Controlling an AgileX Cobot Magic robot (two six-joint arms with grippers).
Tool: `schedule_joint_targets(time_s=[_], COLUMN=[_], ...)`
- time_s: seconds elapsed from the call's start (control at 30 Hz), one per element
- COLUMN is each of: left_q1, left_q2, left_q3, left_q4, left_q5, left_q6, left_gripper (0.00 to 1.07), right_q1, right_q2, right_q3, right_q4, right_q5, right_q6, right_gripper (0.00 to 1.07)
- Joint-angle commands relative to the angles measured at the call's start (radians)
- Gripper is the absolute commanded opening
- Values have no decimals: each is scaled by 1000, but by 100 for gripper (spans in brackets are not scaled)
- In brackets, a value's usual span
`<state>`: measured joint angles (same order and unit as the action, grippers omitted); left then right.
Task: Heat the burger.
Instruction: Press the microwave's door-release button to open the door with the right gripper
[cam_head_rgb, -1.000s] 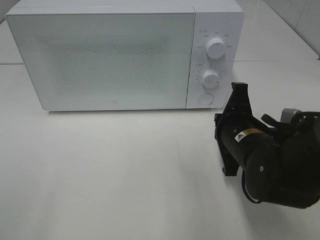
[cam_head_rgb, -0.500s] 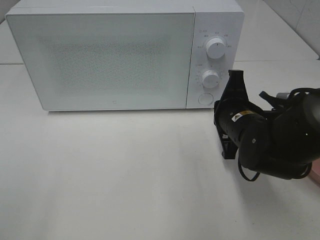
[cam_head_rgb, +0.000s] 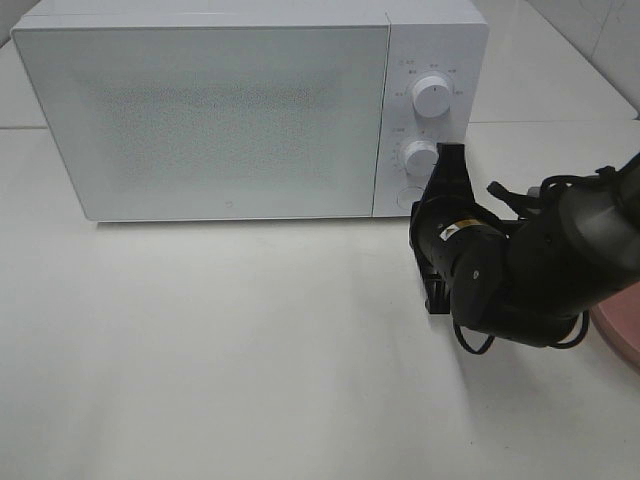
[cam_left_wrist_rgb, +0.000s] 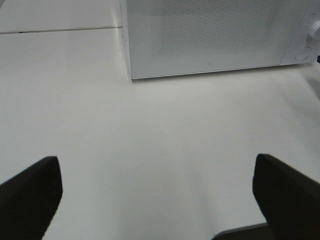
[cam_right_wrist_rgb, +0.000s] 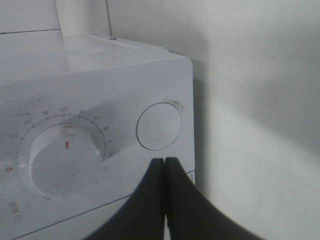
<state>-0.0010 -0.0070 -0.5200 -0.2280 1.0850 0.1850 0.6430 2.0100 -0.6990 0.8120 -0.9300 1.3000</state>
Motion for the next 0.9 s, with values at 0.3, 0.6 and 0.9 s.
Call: schedule_joint_targets(time_s=[0.3, 0.6, 0.9], left_q1=[-6, -6, -6], left_q2=[-14, -14, -14], left_q3=[4, 4, 4], left_q4=[-4, -4, -4], left_q5=[-12, -12, -12], left_q6=[-9, -9, -9], left_gripper=[96, 96, 96], right_q1=[-50, -84, -84], right_q2=[53, 62, 100], right_q3=[-82, -97, -141], right_q4=[-39, -45, -64], right_q5=[33, 45, 61], right_q6=[5, -4, 3], right_gripper=[0, 0, 0])
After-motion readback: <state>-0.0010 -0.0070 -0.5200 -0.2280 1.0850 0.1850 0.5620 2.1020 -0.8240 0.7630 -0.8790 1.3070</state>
